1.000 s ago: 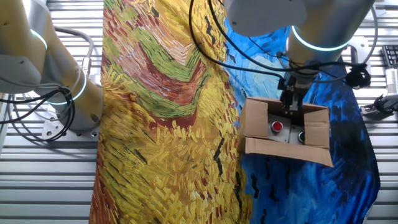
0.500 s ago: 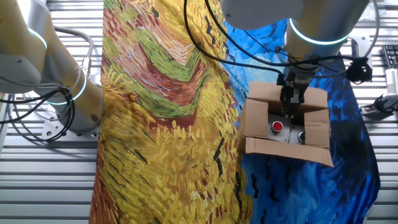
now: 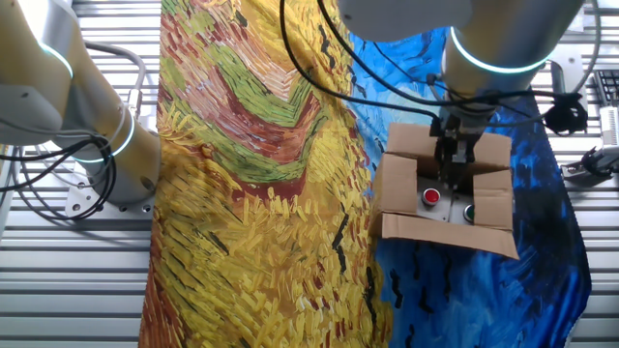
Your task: Open a box
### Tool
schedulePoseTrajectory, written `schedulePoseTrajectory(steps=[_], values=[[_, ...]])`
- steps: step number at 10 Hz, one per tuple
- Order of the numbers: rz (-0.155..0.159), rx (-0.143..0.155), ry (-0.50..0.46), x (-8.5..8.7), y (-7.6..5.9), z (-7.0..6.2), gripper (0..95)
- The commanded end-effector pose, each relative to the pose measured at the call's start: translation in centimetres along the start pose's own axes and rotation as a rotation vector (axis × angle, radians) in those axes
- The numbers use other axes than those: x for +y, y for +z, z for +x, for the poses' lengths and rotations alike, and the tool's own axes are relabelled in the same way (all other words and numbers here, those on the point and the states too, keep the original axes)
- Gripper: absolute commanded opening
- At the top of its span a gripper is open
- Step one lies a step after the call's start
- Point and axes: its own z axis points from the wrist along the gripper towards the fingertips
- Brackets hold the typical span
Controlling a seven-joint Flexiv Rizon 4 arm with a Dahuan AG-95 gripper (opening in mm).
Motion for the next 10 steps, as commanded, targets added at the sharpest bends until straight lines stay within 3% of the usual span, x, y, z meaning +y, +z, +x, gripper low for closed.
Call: schedulePoseTrajectory(steps=[1, 2, 5, 6, 10], values=[[0.004, 0.014, -0.005, -0.3, 0.0, -0.1, 57.0], [0.006, 0.017, -0.017, -0.8, 0.1, -0.1, 38.0], [0.006, 0.019, -0.040, -2.1, 0.1, 0.0, 38.0], [0.006, 0.019, -0.043, -2.4, 0.1, 0.1, 19.0], [0.004, 0.018, -0.047, -3.0, 0.8, 0.0, 19.0]])
